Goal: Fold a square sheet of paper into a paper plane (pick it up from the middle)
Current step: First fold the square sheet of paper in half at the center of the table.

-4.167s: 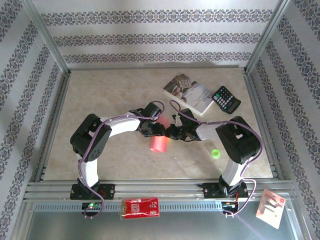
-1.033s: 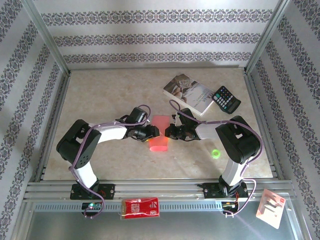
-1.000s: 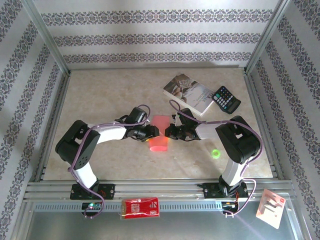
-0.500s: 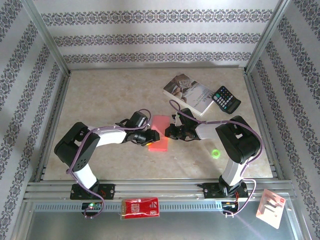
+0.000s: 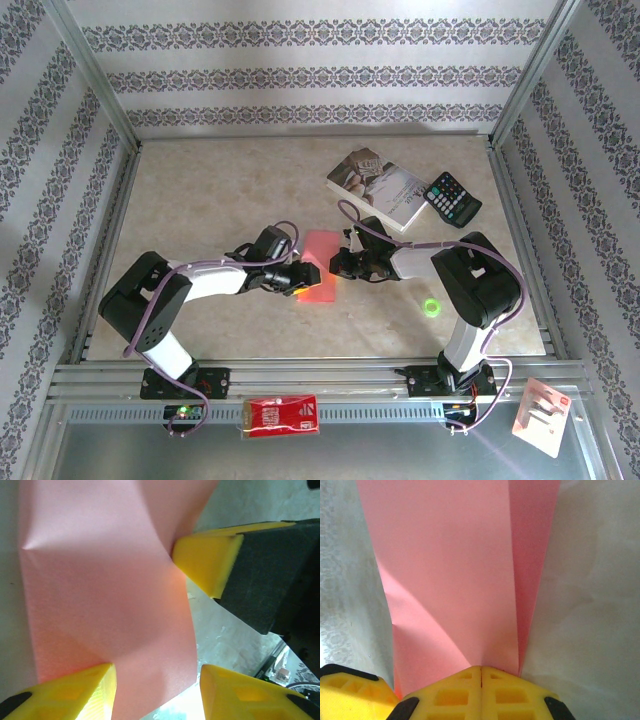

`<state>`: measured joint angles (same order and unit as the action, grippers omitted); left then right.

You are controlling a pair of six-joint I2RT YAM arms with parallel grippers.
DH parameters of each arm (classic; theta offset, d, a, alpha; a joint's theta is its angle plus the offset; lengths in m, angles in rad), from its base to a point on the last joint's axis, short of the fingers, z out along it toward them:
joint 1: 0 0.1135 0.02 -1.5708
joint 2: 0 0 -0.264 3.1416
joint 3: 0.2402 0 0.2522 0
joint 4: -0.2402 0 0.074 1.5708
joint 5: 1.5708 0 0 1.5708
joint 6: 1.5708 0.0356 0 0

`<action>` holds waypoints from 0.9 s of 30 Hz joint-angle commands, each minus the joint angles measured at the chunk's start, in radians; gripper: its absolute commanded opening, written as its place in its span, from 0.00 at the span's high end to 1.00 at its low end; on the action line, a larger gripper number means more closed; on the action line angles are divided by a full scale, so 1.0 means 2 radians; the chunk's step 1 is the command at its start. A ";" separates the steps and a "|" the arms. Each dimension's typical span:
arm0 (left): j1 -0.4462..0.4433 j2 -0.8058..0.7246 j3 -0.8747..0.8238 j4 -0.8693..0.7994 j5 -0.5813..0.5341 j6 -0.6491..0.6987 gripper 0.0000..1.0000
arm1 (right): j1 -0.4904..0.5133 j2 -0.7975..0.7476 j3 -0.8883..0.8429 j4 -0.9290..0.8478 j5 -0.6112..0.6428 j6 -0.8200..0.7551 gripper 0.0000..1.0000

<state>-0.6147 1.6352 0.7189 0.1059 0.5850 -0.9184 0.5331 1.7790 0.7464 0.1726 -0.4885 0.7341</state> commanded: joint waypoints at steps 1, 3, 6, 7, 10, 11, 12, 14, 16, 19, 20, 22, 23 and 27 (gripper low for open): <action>-0.005 0.016 -0.008 -0.003 -0.002 -0.013 0.53 | 0.008 0.049 -0.025 -0.081 0.084 -0.017 1.00; -0.004 0.016 -0.012 -0.029 -0.026 -0.007 0.53 | 0.008 0.049 -0.026 -0.082 0.084 -0.017 1.00; 0.000 0.011 -0.029 -0.033 -0.038 -0.008 0.53 | 0.008 0.050 -0.026 -0.082 0.085 -0.018 1.00; 0.001 0.009 -0.032 -0.034 -0.039 -0.006 0.53 | 0.007 0.050 -0.026 -0.082 0.085 -0.018 1.00; 0.001 -0.004 -0.033 -0.018 -0.020 -0.003 0.53 | 0.008 0.051 -0.026 -0.082 0.085 -0.018 1.00; 0.001 -0.012 -0.034 -0.005 -0.011 -0.007 0.52 | 0.007 0.051 -0.026 -0.082 0.085 -0.018 1.00; 0.001 -0.021 -0.036 0.006 -0.005 -0.010 0.52 | 0.007 0.050 -0.026 -0.082 0.085 -0.018 1.00; 0.001 -0.033 -0.037 0.015 0.002 -0.011 0.52 | 0.007 0.051 -0.024 -0.083 0.084 -0.019 1.00; 0.001 -0.037 -0.033 0.005 0.004 -0.005 0.51 | 0.007 0.051 -0.023 -0.083 0.084 -0.019 1.00; 0.001 -0.027 -0.033 -0.011 0.003 -0.003 0.51 | 0.007 0.051 -0.021 -0.084 0.085 -0.019 1.00; 0.001 -0.021 -0.034 -0.019 0.001 -0.001 0.51 | 0.007 0.051 -0.020 -0.086 0.084 -0.020 1.00; 0.002 -0.013 -0.034 -0.041 -0.010 0.003 0.51 | 0.007 0.050 -0.020 -0.086 0.084 -0.020 1.00; 0.005 -0.012 -0.036 -0.053 -0.019 0.004 0.52 | 0.007 0.050 -0.020 -0.086 0.085 -0.021 1.00; 0.018 -0.026 -0.050 -0.050 -0.019 0.004 0.52 | 0.007 0.049 -0.019 -0.089 0.086 -0.023 1.00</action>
<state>-0.6025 1.5967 0.6487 0.0772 0.5709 -0.9245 0.5331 1.7790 0.7536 0.1581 -0.4873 0.7269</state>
